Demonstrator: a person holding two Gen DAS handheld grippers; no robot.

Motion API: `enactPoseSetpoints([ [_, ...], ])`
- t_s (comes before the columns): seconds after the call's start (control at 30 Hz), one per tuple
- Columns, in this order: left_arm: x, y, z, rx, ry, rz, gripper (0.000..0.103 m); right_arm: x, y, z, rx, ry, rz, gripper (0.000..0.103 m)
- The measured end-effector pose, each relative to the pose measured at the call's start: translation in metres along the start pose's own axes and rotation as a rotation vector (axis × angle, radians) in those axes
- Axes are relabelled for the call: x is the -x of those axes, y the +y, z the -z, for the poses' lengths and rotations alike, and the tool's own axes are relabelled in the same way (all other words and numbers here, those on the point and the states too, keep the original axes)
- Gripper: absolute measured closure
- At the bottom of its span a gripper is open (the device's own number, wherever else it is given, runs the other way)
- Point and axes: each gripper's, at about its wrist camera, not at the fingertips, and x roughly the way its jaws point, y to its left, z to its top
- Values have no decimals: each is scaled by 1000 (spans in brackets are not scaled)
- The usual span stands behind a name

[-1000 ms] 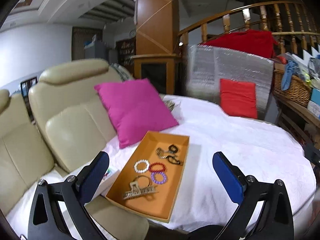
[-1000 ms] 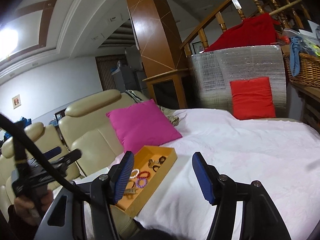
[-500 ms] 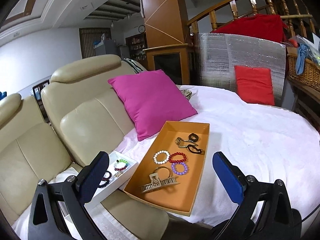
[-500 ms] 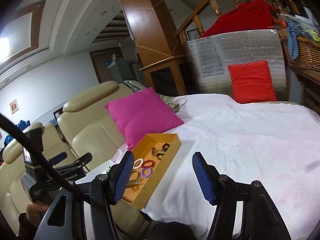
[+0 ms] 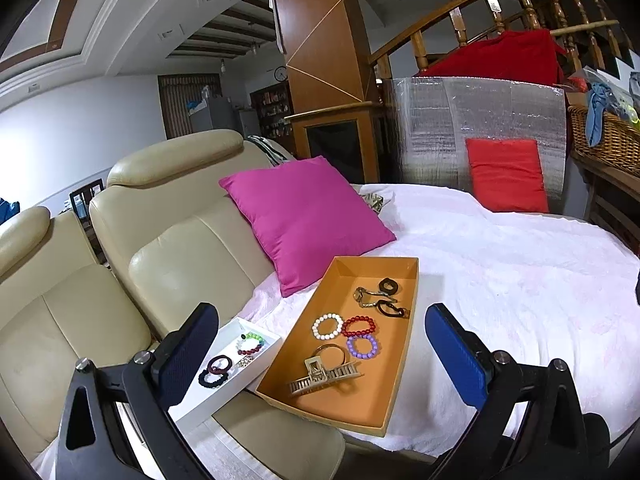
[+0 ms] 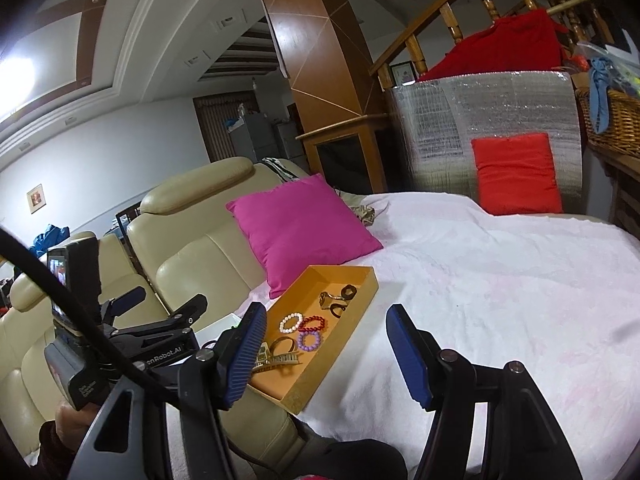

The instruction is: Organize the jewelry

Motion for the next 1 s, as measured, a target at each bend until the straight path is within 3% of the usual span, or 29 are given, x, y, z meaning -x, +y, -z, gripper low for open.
enactPoseSetpoints([
  [0.43,7,-11,-4,-36,-6,4,0,0,4,3,8,4,-5,36],
  [1.0,8,14,-5,-5,-11,-49,0,-11,35,7,53,31,-46,36],
])
